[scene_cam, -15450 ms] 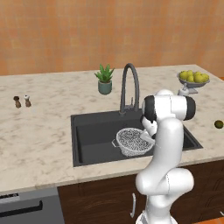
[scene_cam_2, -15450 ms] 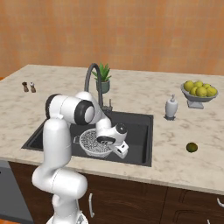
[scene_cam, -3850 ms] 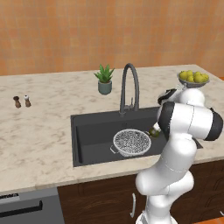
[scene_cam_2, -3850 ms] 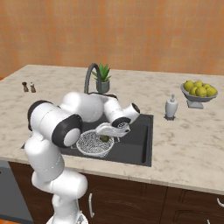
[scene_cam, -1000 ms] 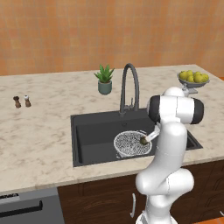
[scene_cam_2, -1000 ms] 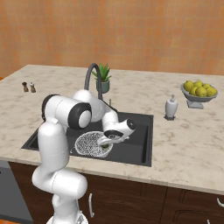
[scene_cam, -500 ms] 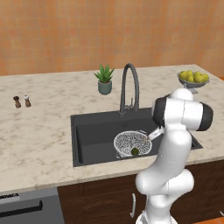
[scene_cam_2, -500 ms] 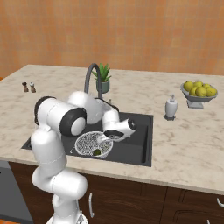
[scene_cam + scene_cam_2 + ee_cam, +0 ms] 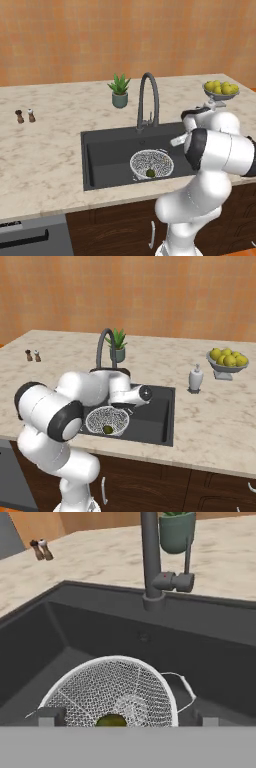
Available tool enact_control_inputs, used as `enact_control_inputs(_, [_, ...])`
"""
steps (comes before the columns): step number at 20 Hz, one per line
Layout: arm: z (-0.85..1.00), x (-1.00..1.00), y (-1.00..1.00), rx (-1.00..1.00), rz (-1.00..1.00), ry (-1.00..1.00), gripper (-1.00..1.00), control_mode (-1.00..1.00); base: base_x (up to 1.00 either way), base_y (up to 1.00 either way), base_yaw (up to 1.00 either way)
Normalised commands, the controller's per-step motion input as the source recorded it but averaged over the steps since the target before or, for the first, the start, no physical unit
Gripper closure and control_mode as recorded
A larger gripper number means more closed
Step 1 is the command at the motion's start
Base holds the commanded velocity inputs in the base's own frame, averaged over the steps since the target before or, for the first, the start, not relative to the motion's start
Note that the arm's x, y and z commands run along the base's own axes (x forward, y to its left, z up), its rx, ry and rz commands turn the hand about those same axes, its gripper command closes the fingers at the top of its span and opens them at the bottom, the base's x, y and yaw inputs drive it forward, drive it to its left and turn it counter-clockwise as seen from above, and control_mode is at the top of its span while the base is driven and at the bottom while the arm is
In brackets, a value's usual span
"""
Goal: Put the colander in the sink, put the mango in the colander, and turn on the sink faucet and pour water over the colander.
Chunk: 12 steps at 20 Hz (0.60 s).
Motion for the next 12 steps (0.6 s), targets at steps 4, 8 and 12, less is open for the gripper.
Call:
enact_control_inputs(4, [0.75,0.00,0.00,0.00,-0.22,-0.16,-1.00,-1.00,0.00,0.00,0.00])
enact_control_inputs(8, [0.54,0.00,0.00,0.00,-0.21,-0.21,-1.00,-1.00,0.00,0.00,0.00])
enact_control_inputs(12, [0.19,0.06,-0.04,0.00,-0.16,-0.23,-1.00,-1.00,0.00,0.00,0.00])
